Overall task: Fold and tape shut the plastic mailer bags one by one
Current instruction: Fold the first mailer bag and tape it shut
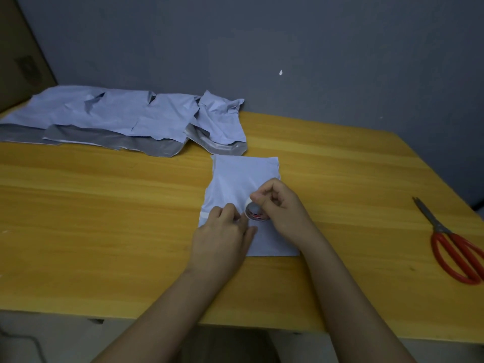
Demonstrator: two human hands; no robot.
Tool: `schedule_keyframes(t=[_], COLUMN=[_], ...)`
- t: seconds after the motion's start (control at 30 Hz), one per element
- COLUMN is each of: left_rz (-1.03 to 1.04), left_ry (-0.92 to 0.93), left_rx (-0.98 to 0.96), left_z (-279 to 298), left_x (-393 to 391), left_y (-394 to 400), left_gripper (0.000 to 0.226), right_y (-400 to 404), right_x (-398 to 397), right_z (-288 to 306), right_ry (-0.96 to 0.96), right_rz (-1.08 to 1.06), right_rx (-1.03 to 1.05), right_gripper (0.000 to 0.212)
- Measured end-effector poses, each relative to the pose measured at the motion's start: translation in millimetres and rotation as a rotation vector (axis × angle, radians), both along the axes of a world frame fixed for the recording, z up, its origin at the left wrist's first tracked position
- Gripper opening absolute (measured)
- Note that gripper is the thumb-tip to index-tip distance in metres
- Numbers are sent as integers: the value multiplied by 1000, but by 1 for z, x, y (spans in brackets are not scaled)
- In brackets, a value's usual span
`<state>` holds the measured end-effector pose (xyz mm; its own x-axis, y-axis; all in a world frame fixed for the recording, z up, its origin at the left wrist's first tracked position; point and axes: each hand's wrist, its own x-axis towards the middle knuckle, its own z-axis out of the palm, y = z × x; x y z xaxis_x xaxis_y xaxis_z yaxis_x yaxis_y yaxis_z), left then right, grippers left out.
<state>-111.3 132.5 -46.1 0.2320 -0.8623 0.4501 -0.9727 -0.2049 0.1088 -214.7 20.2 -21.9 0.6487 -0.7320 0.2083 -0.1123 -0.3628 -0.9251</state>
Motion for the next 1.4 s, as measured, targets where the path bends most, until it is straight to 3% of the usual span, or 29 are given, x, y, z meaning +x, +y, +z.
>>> schedule_keyframes(t=[0.3, 0.67, 0.87, 1.03, 1.4], left_rz=[22, 23, 42, 14, 25], left_ry=[7, -18, 3, 35, 4], left_rx=[-64, -79, -72, -60, -43], left_z=[-3, -3, -1, -2, 1], left_x=[1, 2, 1, 1, 0], left_y=[-1, -1, -2, -1, -1], left_gripper=[44, 35, 44, 19, 30], right_y=[-3, -11, -14, -14, -13], right_x=[8, -3, -10, -13, -17], right_z=[7, 13, 16, 18, 22], right_ry=[18, 60, 113, 147, 244], right_rz=[-25, -29, -23, -44, -16], right_rx=[-31, -80, -94, -117, -167], right_gripper=[18, 16, 11, 13, 19])
